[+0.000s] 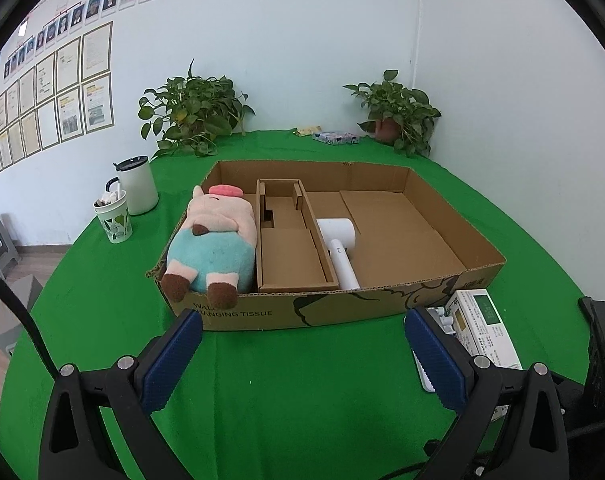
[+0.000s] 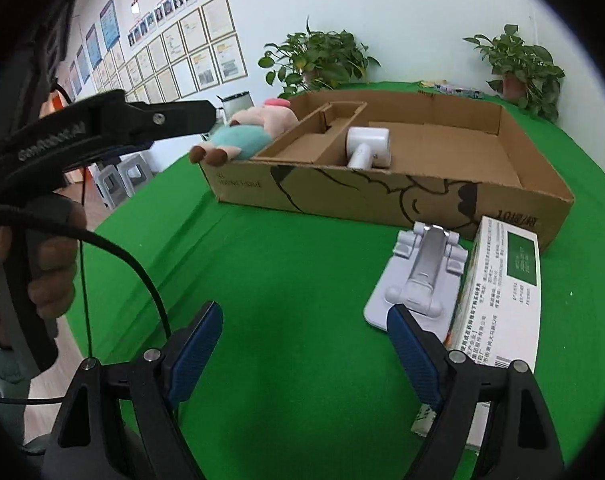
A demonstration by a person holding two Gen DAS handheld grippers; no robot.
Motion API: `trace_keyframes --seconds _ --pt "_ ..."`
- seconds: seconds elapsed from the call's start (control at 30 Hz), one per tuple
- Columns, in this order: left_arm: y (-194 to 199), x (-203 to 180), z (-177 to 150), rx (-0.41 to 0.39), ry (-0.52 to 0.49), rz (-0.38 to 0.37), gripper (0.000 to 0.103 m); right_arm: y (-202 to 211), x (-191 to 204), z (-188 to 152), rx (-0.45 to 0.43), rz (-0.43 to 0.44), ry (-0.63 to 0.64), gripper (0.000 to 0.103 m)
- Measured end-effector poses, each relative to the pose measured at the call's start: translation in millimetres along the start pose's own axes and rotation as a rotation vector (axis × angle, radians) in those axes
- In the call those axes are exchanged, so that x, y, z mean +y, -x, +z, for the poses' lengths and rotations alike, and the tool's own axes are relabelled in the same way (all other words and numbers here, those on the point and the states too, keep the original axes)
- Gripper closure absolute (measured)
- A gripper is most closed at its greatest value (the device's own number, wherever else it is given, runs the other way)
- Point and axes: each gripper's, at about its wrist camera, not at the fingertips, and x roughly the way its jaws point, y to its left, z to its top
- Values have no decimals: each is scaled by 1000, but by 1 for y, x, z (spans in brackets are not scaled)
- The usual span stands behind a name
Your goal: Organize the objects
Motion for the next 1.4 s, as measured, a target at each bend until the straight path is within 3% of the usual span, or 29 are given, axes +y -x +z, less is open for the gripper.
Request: trace_keyframes --seconds 0.13,0.37,0.53,0.87,0.97,1.1,1.27,1.4 --pt "-10 4 -6 26 11 -8 1 -7 -22 -8 61 -26 -56 19" --pt "-24 7 -10 50 10 -29 1 3 -49 -14 68 -152 -70 19" --pt "-32 12 -9 55 34 -76 1 2 -54 -4 79 -145 -136 18" --pt "-34 29 -7 54 58 -55 1 -50 -48 22 173 -246 -141 18" --pt "-34 34 -9 59 67 -44 1 -62 -51 23 209 -280 -143 22" --pt "-35 41 -12 62 83 -43 1 -59 -50 17 191 -300 -115 30" --pt "-39 40 -12 84 93 -86 1 -43 -40 -1 181 -209 -39 32" --pt "-52 33 -12 148 99 -175 1 -13 -25 -22 162 -19 1 33"
